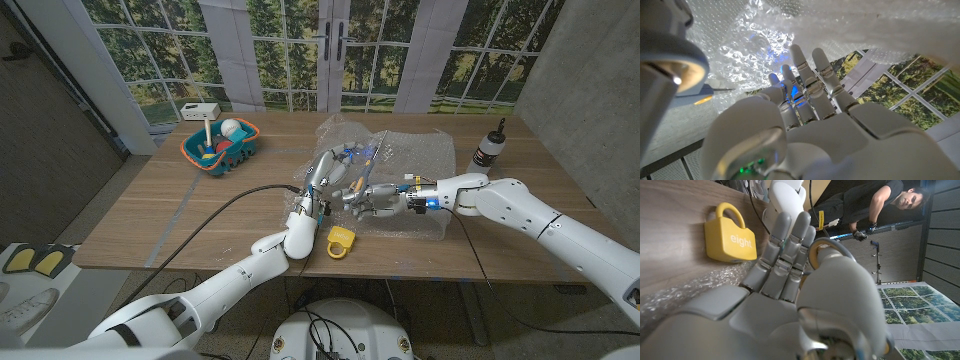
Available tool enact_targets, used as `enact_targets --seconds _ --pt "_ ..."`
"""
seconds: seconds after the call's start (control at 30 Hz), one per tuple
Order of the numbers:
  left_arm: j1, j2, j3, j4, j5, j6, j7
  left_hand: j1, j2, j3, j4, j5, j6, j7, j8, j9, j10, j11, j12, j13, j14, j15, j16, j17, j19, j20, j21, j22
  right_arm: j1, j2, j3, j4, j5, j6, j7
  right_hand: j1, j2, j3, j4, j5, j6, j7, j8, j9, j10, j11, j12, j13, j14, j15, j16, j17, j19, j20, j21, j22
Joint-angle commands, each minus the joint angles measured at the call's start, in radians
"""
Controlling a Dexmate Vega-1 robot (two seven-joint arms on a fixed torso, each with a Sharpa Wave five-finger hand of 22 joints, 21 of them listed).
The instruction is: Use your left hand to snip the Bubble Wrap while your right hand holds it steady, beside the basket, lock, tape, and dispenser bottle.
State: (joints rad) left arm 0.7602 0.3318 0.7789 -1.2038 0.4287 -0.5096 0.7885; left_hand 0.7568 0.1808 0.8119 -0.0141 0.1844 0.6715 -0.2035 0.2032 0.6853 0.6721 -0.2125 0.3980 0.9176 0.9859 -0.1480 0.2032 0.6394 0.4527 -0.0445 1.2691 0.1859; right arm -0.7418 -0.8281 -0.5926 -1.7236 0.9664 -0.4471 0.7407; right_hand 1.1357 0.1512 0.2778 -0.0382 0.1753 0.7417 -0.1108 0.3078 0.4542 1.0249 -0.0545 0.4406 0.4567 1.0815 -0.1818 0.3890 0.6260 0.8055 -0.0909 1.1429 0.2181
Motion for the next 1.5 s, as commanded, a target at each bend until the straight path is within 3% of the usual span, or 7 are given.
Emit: enact_targets --seconds 0.03,0.17,0.43,0.8,1.5 --pt "-0.005 -0.007 -0.004 0.009 0.002 -0.009 0.001 -0.007 0.000 0.000 -0.009 -0.004 0.006 0.006 0.000 -0.004 0.011 -0.001 0.008 0.005 -0.006 -0.083 0.001 0.001 -0.007 -0.114 0.010 -0.001 -0.009 0.005 0.004 0.005 0.005 0.029 0.019 -0.080 -0.062 -0.049 0.022 -0.005 0.081 0.119 -0.041 -0.019 0.072 -0.063 0.008 -0.008 -0.005 -0.035 -0.004 0.012 0.011 -0.126 0.020 -0.007" --pt "-0.005 -0.009 -0.003 0.013 0.001 -0.010 -0.001 -0.009 0.001 0.000 -0.011 -0.004 0.011 0.005 0.002 -0.011 0.012 -0.001 0.011 0.006 -0.007 -0.083 0.001 -0.003 -0.009 -0.112 0.011 -0.002 -0.014 0.010 0.006 0.011 0.006 0.047 0.029 -0.156 -0.122 -0.094 0.041 0.002 0.052 0.130 -0.085 -0.052 0.069 -0.059 0.011 -0.015 -0.010 -0.035 -0.015 0.014 0.024 -0.126 0.026 -0.021" --pt "-0.007 -0.009 -0.003 0.020 -0.002 -0.012 -0.001 -0.013 0.001 0.001 -0.016 -0.004 0.016 0.005 0.002 -0.021 0.012 -0.001 0.017 0.009 -0.006 -0.083 0.005 -0.004 -0.010 -0.113 0.011 -0.003 -0.008 0.013 0.000 0.008 -0.008 0.064 0.044 -0.213 -0.174 -0.132 0.054 0.014 0.005 0.137 -0.122 -0.089 0.037 -0.053 0.001 -0.020 -0.027 -0.037 -0.032 0.016 0.026 -0.125 0.017 -0.032" --pt "-0.027 -0.008 -0.002 0.028 0.008 -0.023 0.003 -0.017 0.002 0.002 -0.023 -0.003 0.020 0.005 0.003 -0.035 0.011 -0.001 0.023 0.010 -0.011 -0.083 0.005 -0.006 -0.016 -0.111 0.013 -0.003 0.002 -0.008 -0.014 -0.038 -0.037 0.056 0.041 -0.266 -0.208 -0.165 0.073 0.026 -0.062 0.172 -0.134 -0.123 0.006 -0.037 -0.015 -0.025 -0.040 -0.035 -0.042 0.020 0.039 -0.122 0.006 -0.038" --pt "-0.049 -0.011 0.005 0.026 0.022 -0.032 -0.004 -0.020 0.004 0.001 -0.028 -0.003 0.022 0.010 0.004 -0.054 0.011 -0.001 0.029 0.004 -0.024 -0.082 0.007 -0.006 -0.047 -0.100 0.015 -0.002 -0.021 -0.034 -0.010 -0.074 -0.035 0.068 0.037 -0.309 -0.217 -0.189 0.092 0.038 -0.164 0.220 -0.135 -0.166 -0.009 -0.017 -0.043 -0.046 -0.055 -0.036 -0.065 0.000 0.051 -0.111 -0.013 -0.041"
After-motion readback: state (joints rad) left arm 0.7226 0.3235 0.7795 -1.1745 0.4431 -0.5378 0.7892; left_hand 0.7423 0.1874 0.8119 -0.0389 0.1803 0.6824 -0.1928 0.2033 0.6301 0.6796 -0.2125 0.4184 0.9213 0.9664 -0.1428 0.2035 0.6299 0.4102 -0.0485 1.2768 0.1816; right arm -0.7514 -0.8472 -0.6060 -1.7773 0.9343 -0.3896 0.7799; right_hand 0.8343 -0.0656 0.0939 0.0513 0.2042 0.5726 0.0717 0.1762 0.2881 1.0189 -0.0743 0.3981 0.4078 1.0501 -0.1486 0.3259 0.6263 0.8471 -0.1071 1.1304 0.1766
